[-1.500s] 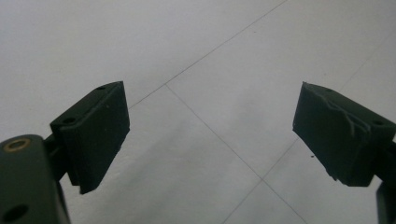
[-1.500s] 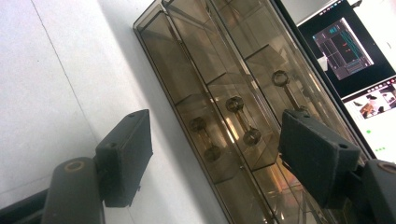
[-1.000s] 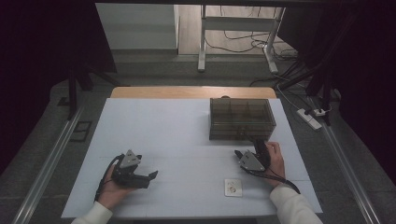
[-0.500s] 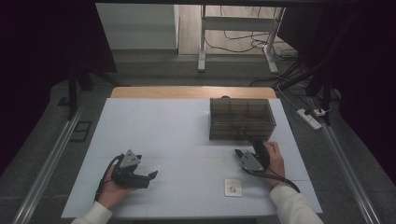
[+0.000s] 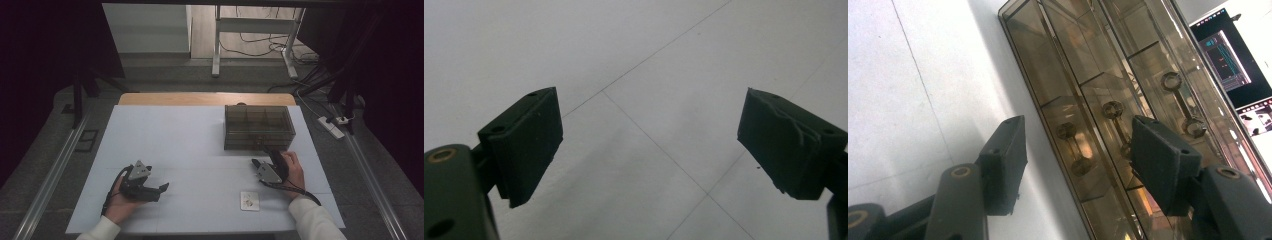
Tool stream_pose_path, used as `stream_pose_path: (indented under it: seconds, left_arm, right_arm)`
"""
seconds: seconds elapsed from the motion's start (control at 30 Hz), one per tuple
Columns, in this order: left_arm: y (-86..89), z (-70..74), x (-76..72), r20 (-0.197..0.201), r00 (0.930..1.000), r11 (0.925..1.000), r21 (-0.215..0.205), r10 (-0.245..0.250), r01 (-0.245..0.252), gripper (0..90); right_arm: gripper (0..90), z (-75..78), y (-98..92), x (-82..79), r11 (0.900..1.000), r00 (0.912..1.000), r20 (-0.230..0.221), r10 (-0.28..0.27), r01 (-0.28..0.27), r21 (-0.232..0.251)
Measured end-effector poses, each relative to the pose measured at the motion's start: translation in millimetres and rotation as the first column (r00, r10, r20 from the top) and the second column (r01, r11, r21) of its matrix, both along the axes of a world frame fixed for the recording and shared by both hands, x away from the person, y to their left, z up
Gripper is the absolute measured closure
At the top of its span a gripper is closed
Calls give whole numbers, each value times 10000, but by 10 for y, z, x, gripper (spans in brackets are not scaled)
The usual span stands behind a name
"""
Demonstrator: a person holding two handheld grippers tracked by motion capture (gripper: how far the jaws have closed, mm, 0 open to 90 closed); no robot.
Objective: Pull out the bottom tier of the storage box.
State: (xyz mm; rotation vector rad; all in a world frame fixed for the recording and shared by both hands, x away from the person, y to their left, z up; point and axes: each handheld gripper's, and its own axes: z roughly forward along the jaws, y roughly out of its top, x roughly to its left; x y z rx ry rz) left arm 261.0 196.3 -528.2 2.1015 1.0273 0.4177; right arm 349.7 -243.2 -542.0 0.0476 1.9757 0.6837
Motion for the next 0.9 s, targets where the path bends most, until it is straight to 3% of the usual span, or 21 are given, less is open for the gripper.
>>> stream_pose_path:
  seconds: [0.9]
  left_arm:
    - [-2, -9, 13, 28, 10000, 10000, 77, 47, -48, 113]
  right_arm:
    - [500, -47, -19, 73, 9995, 9997, -229, 19, -27, -325]
